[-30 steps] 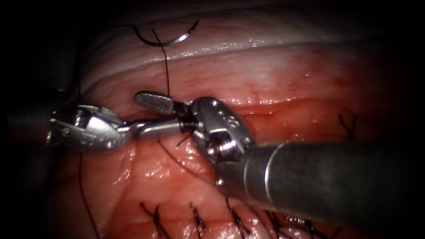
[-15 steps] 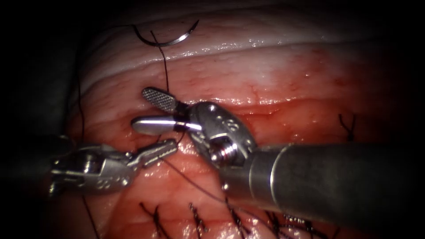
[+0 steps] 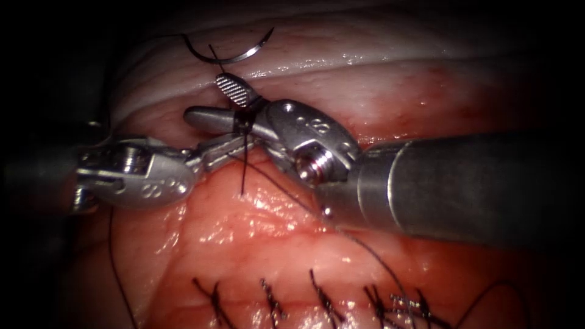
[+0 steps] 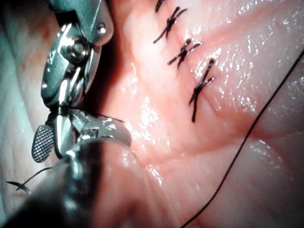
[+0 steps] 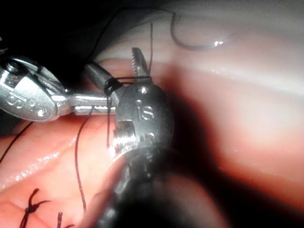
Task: Wound Closure
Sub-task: Pick up tail end of suture with right gripper
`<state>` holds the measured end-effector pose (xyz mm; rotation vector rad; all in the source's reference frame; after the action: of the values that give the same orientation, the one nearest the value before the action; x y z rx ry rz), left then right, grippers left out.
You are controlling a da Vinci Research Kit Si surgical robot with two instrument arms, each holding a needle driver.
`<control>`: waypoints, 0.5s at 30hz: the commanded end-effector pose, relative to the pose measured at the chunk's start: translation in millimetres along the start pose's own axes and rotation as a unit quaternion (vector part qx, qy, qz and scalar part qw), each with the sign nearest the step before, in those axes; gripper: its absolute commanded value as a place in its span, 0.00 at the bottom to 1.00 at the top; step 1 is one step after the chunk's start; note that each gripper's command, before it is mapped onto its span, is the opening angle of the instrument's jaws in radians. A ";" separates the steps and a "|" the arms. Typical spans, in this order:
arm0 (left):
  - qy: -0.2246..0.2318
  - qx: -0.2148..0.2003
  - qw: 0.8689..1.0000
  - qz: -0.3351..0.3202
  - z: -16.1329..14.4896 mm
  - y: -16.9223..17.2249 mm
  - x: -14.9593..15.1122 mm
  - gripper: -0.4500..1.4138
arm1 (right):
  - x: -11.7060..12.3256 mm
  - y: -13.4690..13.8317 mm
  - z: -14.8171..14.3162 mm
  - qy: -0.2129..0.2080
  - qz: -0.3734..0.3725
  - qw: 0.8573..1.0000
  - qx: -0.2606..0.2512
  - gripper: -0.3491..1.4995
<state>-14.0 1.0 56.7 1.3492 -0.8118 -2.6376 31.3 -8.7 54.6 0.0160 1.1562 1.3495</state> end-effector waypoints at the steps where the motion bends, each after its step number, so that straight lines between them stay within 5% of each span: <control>1: 0.002 0.000 1.000 0.001 1.0 0.3 -0.5 0.00 | -0.5 0.3 1.2 -0.001 -0.001 1.000 -0.002 0.71; 15: 0.004 -0.004 1.000 0.006 3.5 0.2 -4.3 0.00 | -1.4 2.6 3.3 -0.013 -0.013 1.000 -0.022 0.69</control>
<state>-13.6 3.4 61.1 1.3445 -0.8040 -2.6207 30.9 -7.1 58.2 -0.0154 1.0972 1.3493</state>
